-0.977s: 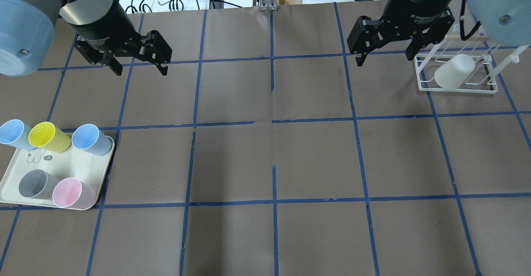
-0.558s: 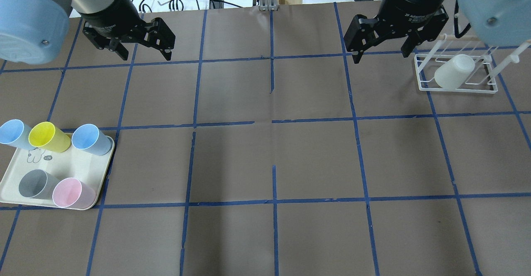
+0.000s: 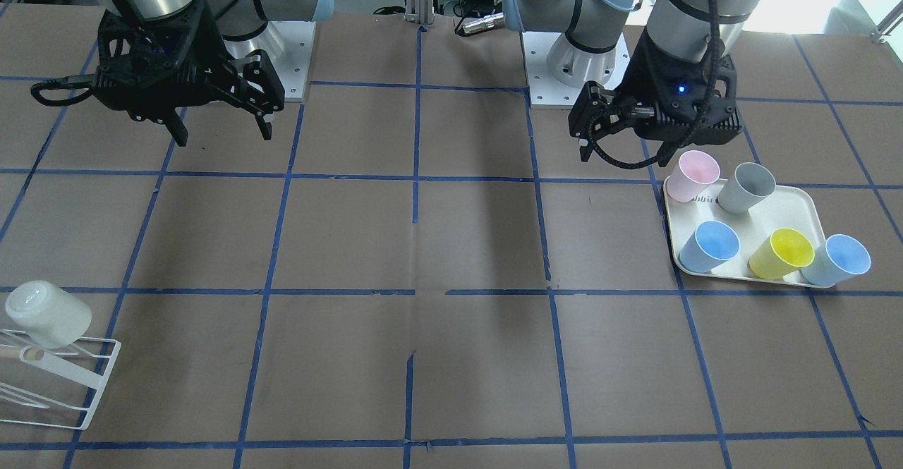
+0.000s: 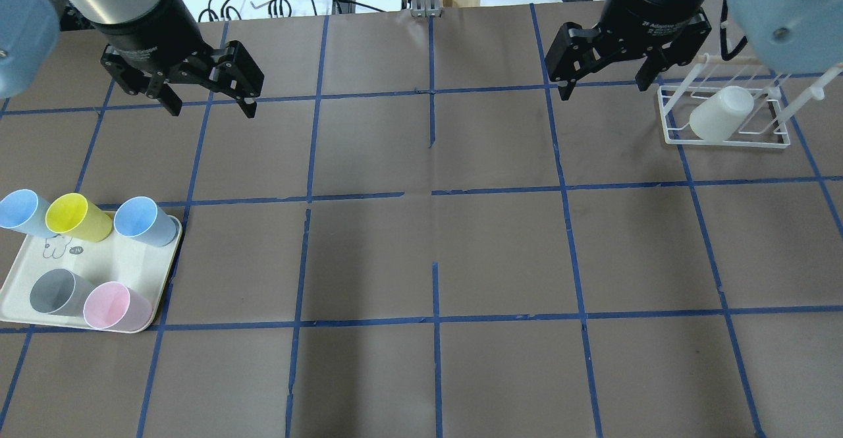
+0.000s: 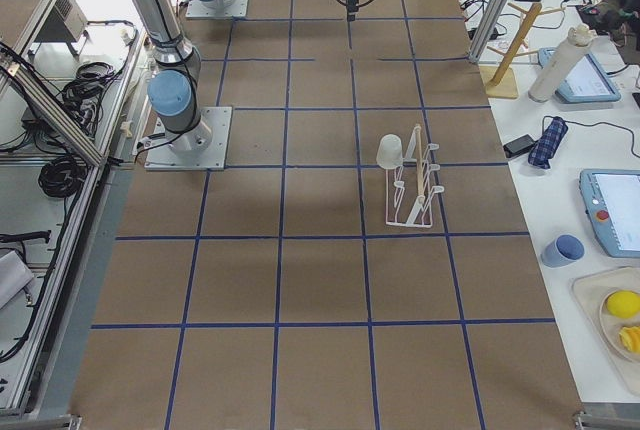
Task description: Transfer IKEA cup to right arm and place on rack
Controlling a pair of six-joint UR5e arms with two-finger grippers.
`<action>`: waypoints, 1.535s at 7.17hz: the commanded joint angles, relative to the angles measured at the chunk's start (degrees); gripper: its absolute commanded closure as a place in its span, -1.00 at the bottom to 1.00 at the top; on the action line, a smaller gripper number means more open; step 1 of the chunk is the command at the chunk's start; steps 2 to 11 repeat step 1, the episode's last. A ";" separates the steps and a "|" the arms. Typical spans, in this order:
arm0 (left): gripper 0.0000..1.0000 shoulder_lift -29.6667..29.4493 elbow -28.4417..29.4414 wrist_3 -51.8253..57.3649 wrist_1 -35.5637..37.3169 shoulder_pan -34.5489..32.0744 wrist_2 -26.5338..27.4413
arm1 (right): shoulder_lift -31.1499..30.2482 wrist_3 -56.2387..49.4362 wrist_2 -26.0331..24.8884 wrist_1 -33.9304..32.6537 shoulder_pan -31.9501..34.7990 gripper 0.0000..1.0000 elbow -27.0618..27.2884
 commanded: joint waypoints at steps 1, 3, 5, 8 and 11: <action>-1.00 1.83 0.86 0.35 -2.06 -0.33 -0.21 | -0.02 0.08 -0.13 0.08 0.00 -1.00 0.01; -1.00 1.83 0.86 0.35 -2.06 -0.33 -0.21 | -0.02 0.08 -0.13 0.08 0.00 -1.00 0.01; -1.00 1.83 0.86 0.35 -2.06 -0.33 -0.21 | -0.02 0.08 -0.13 0.08 0.00 -1.00 0.01; -1.00 1.83 0.86 0.35 -2.06 -0.33 -0.21 | -0.02 0.08 -0.13 0.08 0.00 -1.00 0.01; -1.00 1.83 0.86 0.35 -2.06 -0.33 -0.21 | -0.02 0.08 -0.13 0.08 0.00 -1.00 0.01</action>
